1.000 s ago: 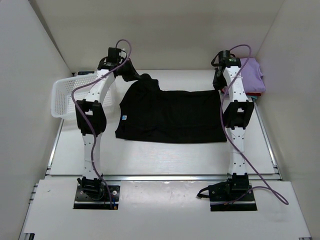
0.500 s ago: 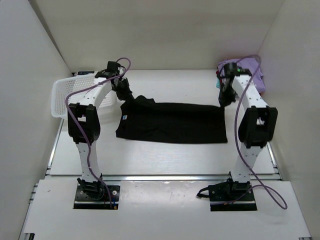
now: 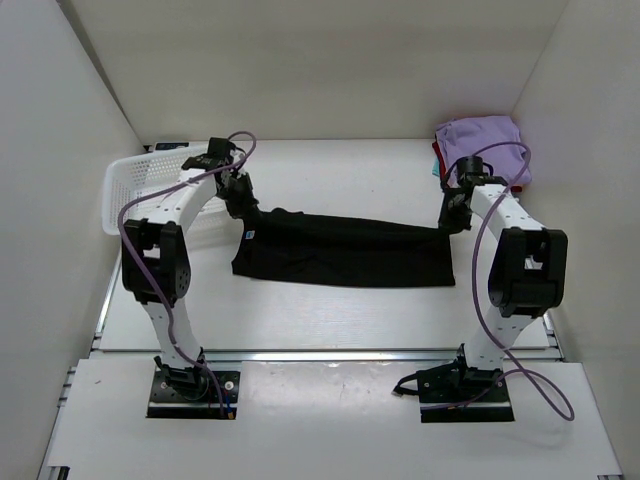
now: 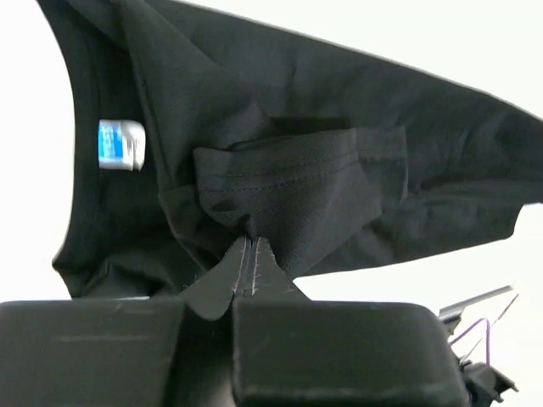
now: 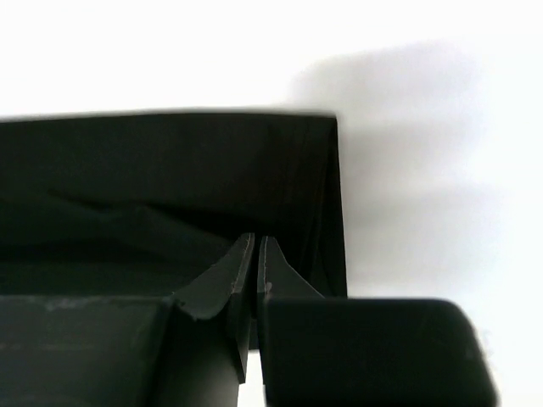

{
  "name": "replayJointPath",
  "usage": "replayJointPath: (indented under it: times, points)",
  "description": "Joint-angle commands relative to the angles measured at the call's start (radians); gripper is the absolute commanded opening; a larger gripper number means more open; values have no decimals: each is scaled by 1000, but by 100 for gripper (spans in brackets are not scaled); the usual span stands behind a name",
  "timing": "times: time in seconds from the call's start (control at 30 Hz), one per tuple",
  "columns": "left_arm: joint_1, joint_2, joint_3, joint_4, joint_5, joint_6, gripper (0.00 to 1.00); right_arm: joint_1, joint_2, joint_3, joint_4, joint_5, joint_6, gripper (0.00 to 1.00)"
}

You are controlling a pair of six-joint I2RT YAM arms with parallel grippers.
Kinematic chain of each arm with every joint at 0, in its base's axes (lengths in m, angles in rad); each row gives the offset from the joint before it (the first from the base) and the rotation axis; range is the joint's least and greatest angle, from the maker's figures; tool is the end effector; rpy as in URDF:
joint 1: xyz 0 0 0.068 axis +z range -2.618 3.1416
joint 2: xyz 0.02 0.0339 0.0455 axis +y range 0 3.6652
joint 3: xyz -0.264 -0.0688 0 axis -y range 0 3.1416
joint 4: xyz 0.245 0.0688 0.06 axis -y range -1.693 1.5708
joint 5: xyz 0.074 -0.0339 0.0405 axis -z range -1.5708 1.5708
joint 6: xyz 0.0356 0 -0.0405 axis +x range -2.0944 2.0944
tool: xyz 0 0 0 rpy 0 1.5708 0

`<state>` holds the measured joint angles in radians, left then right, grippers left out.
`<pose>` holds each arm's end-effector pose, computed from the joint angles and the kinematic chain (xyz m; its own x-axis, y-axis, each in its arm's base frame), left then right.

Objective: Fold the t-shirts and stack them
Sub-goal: Fold the other side of the tshirt into a rectangle

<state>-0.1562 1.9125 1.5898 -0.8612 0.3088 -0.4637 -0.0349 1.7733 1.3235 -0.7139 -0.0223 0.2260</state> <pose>0.3940 -0.0730 0.2415 -0.9352 -0.2841 -0.2116 -0.1753 0.8902 -0.4205 0.3630 -0.0119 0.2190 -0.8885 0.2552 -0.3813 0.2310 0.9669 0.1087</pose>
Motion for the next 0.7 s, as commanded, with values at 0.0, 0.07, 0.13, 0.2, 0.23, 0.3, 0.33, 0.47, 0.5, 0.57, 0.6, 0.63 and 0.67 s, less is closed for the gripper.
replayJointPath:
  times: [0.0,0.07,0.13,0.2,0.23,0.3,0.33,0.47,0.5,0.57,0.6,0.63,0.67]
  points:
    - [-11,-107,-62,-1,16,7,0,-8,32,13,105,1,-19,0]
    - [-10,-121,-79,-2,10,10,0,-14,43,11,109,-2,-16,1]
    - [-19,-133,-100,1,10,10,0,-17,48,5,111,5,-17,0]
    - [-26,-141,-106,-8,3,14,0,-20,38,-10,108,19,-20,0]
    - [-29,-144,-116,-9,1,10,0,-16,29,-29,114,19,-25,0]
    - [-26,-167,-139,-13,-7,17,0,-36,18,-59,111,51,-22,0]
    - [-31,-173,-158,-19,1,10,0,-40,9,-79,103,47,-20,2]
    - [-29,-236,-244,-25,7,13,9,-80,-60,-161,94,67,10,19]
    - [-29,-250,-255,-21,3,11,14,-86,-83,-168,79,67,21,26]
    - [-20,-273,-280,-22,6,10,25,-88,-127,-205,83,62,29,45]
    - [-29,-282,-281,-25,0,8,30,-82,-155,-217,96,62,21,45]
    - [-22,-293,-283,-28,-7,11,32,-79,-164,-230,106,62,15,46]
    - [-23,-290,-272,-33,-10,13,38,-68,-182,-234,128,52,4,45]
